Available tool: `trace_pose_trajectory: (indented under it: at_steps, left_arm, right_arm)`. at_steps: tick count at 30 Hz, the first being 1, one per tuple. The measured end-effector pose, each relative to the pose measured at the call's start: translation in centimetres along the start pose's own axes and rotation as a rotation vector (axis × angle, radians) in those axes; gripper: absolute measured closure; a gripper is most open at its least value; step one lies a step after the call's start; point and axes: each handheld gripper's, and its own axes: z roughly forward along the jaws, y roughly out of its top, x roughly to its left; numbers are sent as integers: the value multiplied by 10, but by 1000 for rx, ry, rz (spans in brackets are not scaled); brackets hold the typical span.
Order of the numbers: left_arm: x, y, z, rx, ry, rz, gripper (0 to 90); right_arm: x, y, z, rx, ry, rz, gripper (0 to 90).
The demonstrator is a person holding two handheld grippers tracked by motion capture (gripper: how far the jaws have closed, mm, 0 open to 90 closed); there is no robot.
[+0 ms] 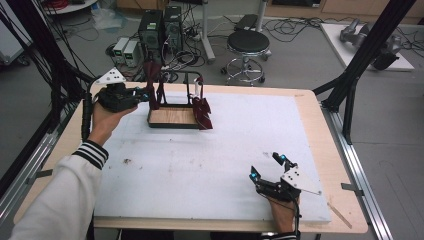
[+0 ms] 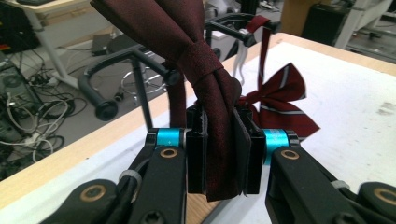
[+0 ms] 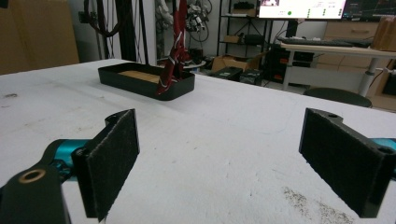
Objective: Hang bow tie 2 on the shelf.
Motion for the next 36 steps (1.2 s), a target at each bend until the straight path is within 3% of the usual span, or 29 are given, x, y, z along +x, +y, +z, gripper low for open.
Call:
trace_pose_trajectory:
  at_steps: [15, 20, 26, 36]
  left_arm:
    - [4, -5, 13, 29, 95, -27, 768]
    - [2, -5, 17, 41, 122, -5, 768]
    - [1, -8, 23, 64, 153, -12, 768]
    - [5, -14, 30, 83, 172, -59, 769]
  right_arm:
    - [0, 0, 0, 3, 2, 5, 114]
    - [0, 0, 0, 3, 2, 5, 114]
    - [0, 0, 0, 3, 3, 5, 114]
    - [0, 0, 0, 3, 4, 5, 114]
